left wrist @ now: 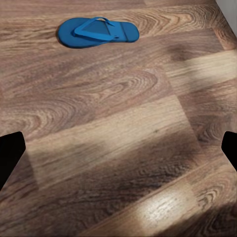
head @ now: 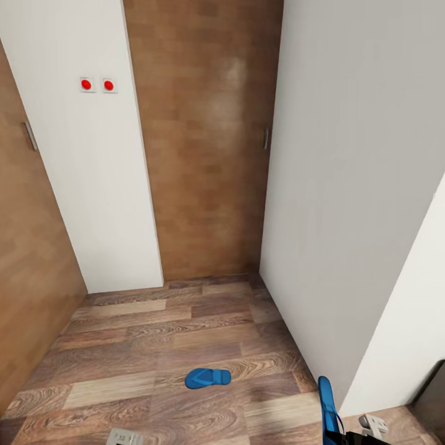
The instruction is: In the bedroom, move the book from the bed onto either nightstand, and place the two sandals side by side next to the bed.
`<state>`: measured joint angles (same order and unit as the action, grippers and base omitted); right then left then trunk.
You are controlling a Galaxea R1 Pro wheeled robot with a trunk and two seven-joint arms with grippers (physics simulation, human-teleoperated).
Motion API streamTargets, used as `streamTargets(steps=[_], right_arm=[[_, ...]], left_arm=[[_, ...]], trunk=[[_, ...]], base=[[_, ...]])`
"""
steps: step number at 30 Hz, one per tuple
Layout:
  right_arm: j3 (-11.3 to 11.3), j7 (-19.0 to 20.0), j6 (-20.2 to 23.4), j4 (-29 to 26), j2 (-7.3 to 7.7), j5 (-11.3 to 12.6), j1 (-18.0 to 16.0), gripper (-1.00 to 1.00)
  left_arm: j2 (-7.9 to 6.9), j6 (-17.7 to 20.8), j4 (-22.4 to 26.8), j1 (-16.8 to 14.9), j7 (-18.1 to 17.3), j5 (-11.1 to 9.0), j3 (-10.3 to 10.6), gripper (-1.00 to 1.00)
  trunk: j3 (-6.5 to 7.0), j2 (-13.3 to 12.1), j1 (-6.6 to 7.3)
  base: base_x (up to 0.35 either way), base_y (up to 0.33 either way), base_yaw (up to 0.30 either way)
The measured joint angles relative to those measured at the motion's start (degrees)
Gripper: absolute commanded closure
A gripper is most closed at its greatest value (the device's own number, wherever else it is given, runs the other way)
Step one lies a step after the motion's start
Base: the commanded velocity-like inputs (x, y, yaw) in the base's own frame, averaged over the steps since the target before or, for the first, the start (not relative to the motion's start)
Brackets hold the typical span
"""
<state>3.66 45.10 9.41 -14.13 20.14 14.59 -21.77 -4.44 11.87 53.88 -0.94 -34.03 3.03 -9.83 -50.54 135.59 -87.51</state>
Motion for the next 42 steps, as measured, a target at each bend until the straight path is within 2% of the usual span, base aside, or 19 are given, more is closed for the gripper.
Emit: streamTargets(steps=[16,42], right_arm=[[0.0,0.0,0.0,-0.1,0.00,0.0,0.0,1.00],[0.0,0.0,0.0,-0.1,0.00,0.0,0.0,1.00]], left_arm=[[0.00,0.0,0.0,0.0,0.0,0.0,0.0,-1.00],[0.00,0.0,0.0,0.0,0.0,0.0,0.0,-1.00]], trunk=[[0.00,0.0,0.00],[0.00,0.0,0.01]], base=[[0.004,0.000,0.000],[0.154,0.000,0.000]])
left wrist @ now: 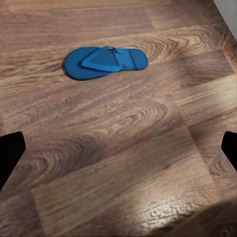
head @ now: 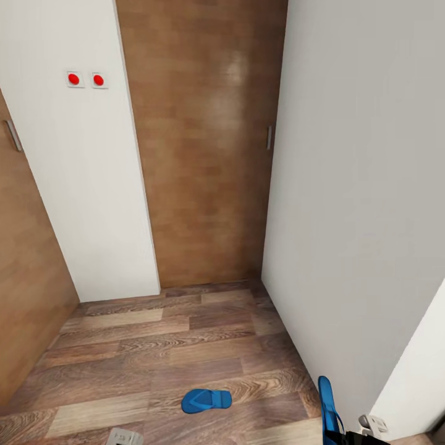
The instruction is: In the bedroom, move the book from the bed onto either nightstand, and place the two sandals side by side next to the bed.
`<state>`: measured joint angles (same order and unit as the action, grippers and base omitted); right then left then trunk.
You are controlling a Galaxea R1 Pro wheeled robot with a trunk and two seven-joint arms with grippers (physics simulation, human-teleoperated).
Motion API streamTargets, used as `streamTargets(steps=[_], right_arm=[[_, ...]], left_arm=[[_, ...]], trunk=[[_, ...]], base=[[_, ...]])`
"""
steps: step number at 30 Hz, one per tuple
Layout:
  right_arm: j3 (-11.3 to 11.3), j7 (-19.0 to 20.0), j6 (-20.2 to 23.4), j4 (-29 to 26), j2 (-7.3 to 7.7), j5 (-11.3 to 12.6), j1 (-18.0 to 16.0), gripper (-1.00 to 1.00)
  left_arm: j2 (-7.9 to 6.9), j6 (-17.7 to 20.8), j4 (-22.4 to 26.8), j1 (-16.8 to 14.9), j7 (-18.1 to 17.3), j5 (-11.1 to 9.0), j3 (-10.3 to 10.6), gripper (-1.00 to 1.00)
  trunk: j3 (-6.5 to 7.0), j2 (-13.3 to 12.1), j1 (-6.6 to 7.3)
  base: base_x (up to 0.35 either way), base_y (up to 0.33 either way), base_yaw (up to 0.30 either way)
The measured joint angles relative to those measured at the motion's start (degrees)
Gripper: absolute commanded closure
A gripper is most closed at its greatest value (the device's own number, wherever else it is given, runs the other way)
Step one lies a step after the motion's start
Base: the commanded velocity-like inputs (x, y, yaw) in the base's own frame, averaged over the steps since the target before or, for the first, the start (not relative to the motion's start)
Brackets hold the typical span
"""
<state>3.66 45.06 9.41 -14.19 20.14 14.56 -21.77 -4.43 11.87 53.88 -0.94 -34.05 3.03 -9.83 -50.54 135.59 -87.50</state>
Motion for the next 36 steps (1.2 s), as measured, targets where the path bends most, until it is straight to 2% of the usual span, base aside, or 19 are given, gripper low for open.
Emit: streamTargets(steps=[6,8,11,13,14,16,18,22,26,30,36], right_arm=[[-0.3,0.0,0.0,0.3,-0.18,-0.2,0.0,1.00],[-0.4,0.0,0.0,0.3,-1.00,-0.2,0.0,1.00],[-0.5,-0.1,0.1,0.2,-3.38,-0.3,0.0,1.00],[-0.6,-0.2,0.1,-0.1,-6.39,-0.3,0.0,1.00],[-0.6,-0.2,0.1,-0.2,-7.43,-0.4,0.0,1.00],[-0.5,-0.5,0.1,-0.9,-11.46,-0.3,-0.1,1.00],[-0.4,-1.9,0.3,-3.0,-14.37,-0.3,-0.2,1.00],[-0.2,-6.4,0.9,-8.8,-18.15,-0.5,-0.3,1.00],[-0.2,-8.1,1.1,-12.9,-19.71,-0.6,-0.5,1.00],[-0.2,-8.4,1.2,-14.5,-20.06,-0.7,-0.6,1.00],[-0.1,-8.5,2.8,-20.4,-19.98,-0.6,-0.7,1.00]], left_arm=[[0.06,0.0,0.0,0.0,0.0,0.0,0.0,-1.00],[0.08,0.0,0.0,0.0,0.0,0.0,0.1,-1.00],[0.08,0.0,0.0,0.0,-0.1,0.0,0.1,-1.00],[0.09,0.0,0.0,0.0,-0.1,-0.1,0.1,-1.00],[0.09,0.0,0.0,0.0,-0.1,0.0,0.1,-1.00],[0.09,0.0,0.0,0.0,-0.2,0.0,0.1,-1.00],[0.09,0.0,0.1,0.0,-0.2,-0.1,0.1,-1.00],[0.09,0.0,0.1,0.0,-0.3,0.0,0.1,-1.00],[0.09,0.0,0.1,0.0,-0.3,0.0,0.1,-1.00],[0.09,-0.1,0.1,0.0,-0.4,-0.1,0.2,-1.00],[0.09,0.0,2.0,0.0,-1.1,-0.3,0.2,-1.00]], trunk=[[0.00,0.0,-0.01],[0.00,0.0,-0.01],[0.00,0.0,-0.01],[0.00,0.0,-0.01],[0.00,0.0,-0.01],[0.00,0.0,-0.01],[0.00,0.0,-0.01],[0.00,0.0,-0.01],[0.00,0.0,-0.01],[0.00,0.0,-0.01],[0.00,0.0,-0.01]], base=[[0.030,0.000,0.000],[0.006,0.000,0.000],[0.002,0.000,0.000],[0.000,0.000,0.000],[0.000,0.000,0.000],[0.000,0.000,0.000],[0.000,0.000,0.000],[0.000,0.000,0.000],[0.000,0.000,0.000],[0.000,0.000,0.000],[0.000,0.000,0.000]])
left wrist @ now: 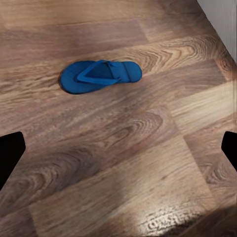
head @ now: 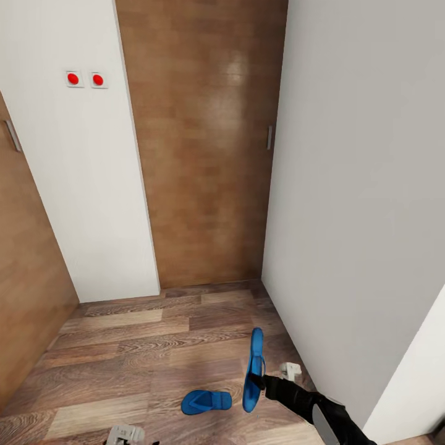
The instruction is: In the bedroom, move the book from the bed onto either nightstand, and place the two sandals side by side next to the bed.
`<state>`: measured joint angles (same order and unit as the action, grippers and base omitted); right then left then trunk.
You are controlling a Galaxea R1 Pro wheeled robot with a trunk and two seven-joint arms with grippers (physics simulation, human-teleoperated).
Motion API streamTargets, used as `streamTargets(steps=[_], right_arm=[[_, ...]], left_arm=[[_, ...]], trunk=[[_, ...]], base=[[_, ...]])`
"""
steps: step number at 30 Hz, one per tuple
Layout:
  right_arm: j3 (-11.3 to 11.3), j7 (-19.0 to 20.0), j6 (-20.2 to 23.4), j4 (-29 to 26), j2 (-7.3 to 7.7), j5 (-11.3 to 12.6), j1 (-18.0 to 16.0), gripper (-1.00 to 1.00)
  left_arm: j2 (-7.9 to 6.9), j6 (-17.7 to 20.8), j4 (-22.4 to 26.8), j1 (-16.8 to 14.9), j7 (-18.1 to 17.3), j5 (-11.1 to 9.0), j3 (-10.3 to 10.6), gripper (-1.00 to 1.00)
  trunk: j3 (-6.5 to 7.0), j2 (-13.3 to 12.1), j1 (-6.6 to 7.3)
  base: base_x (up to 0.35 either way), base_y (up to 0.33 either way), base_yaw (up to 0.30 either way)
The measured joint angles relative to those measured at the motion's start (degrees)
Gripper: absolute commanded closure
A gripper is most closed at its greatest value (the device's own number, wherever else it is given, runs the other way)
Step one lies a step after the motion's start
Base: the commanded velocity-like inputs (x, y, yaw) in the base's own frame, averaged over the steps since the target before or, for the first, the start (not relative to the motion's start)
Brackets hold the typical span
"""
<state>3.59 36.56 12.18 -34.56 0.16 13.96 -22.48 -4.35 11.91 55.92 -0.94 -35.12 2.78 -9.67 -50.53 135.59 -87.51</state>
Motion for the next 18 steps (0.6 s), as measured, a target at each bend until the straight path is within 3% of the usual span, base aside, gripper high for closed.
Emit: streamTargets(steps=[6,8,11,12,14,16,17,18], right_arm=[[0.1,0.1,4.3,-5.2,0.51,0.1,0.0,1.00],[0.1,0.2,5.3,-7.2,0.61,0.0,0.0,1.00],[0.1,0.2,9.7,-10.4,1.23,0.1,0.0,1.00],[0.1,0.2,11.4,-11.1,1.40,0.1,0.0,1.00],[0.2,0.2,13.6,-12.1,1.57,0.1,0.0,1.00],[0.2,0.1,14.7,-12.7,1.66,0.1,0.0,1.00],[0.2,0.1,14.9,-12.8,1.67,0.1,0.0,1.00],[0.2,0.1,14.9,-12.8,1.68,0.1,0.0,1.00]], left_arm=[[0.13,1.5,9.7,-0.4,-1.3,-2.9,0.0,-1.00],[0.25,4.3,14.2,-1.0,-1.4,-3.9,0.0,-1.00],[0.35,14.4,20.4,-4.5,-1.2,-4.6,0.3,-1.00],[0.40,17.9,21.3,-7.5,-1.2,-4.8,1.8,-1.00],[0.44,22.7,21.9,-14.1,-1.2,-4.8,6.8,-1.00],[0.57,29.6,20.3,-20.0,-1.1,-3.6,16.2,-1.00],[0.79,31.3,19.3,-21.5,-1.0,-2.7,20.2,-1.00],[1.00,31.9,18.8,-22.2,-1.0,-2.2,22.2,-1.00]], trunk=[[0.00,0.0,0.00],[0.00,0.0,0.00],[0.00,0.0,0.00],[0.01,0.0,0.00],[0.01,0.0,0.00],[0.00,0.0,0.00],[0.00,0.0,0.00],[0.00,0.0,0.00]], base=[[0.000,0.000,0.000],[0.000,0.000,0.000],[0.000,0.000,0.000],[0.000,0.000,0.000],[0.000,0.000,0.000],[0.000,0.000,0.000],[0.000,0.000,0.000],[0.000,0.000,0.000]])
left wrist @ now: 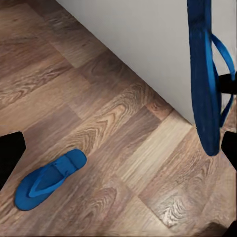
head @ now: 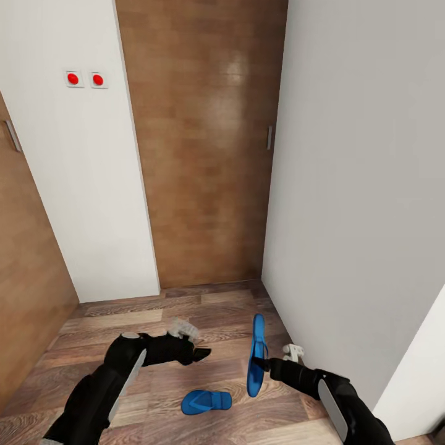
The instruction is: In the bedroom, move the book from the bed onto either nightstand, and place the two sandals side by side next to the bed.
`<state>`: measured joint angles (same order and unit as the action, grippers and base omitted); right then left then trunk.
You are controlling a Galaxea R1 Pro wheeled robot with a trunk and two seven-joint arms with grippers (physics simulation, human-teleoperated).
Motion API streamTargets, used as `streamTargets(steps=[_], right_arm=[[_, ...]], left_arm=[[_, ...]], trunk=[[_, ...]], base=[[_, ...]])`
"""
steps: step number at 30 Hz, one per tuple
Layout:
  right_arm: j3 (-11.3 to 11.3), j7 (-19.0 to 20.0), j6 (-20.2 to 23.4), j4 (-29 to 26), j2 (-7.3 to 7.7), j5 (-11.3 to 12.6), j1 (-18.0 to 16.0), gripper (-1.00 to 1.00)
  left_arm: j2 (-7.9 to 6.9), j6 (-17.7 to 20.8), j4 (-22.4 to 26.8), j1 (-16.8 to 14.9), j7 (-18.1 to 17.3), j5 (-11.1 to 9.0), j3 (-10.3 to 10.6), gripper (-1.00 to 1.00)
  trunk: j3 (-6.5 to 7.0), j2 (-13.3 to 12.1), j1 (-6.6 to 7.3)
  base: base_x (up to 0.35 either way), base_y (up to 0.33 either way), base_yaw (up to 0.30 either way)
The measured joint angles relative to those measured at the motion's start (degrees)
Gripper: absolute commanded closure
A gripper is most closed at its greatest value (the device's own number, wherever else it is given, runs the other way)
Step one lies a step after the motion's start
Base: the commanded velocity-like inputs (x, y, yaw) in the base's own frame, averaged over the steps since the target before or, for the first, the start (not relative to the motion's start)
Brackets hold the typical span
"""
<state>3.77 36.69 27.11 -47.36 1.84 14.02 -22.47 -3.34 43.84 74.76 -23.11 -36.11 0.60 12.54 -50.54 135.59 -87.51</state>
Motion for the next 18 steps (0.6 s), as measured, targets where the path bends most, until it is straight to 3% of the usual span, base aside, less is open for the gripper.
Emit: streamTargets(steps=[3,5,7,10,18], right_arm=[[0.0,0.0,0.1,-0.1,0.01,0.0,0.0,1.00],[0.0,0.0,0.2,-0.1,0.01,0.0,0.0,1.00],[0.1,0.0,0.2,-0.2,0.16,0.0,0.0,1.00],[0.2,0.0,0.3,-1.0,1.64,0.0,0.0,1.00],[0.2,0.1,3.1,-1.8,2.52,0.0,0.0,1.00]], left_arm=[[2.03,1.9,-3.7,-2.0,0.2,3.3,9.1,-1.00],[3.00,2.2,-5.9,-2.4,0.3,6.0,11.8,-1.00],[3.33,2.3,-6.8,-2.6,0.3,7.6,12.7,-1.00],[3.58,2.5,-7.4,-2.7,0.4,9.0,13.4,-1.00],[3.31,2.8,-7.6,-2.7,0.3,9.4,13.2,-1.00]], trunk=[[0.00,0.0,0.00],[0.00,0.0,0.00],[0.00,0.0,0.00],[0.00,0.0,0.00],[-0.54,1.2,-0.65]], base=[[0.000,0.000,0.000],[0.000,0.000,0.000],[0.000,0.000,0.000],[0.000,0.000,0.000],[0.000,0.000,0.000]])
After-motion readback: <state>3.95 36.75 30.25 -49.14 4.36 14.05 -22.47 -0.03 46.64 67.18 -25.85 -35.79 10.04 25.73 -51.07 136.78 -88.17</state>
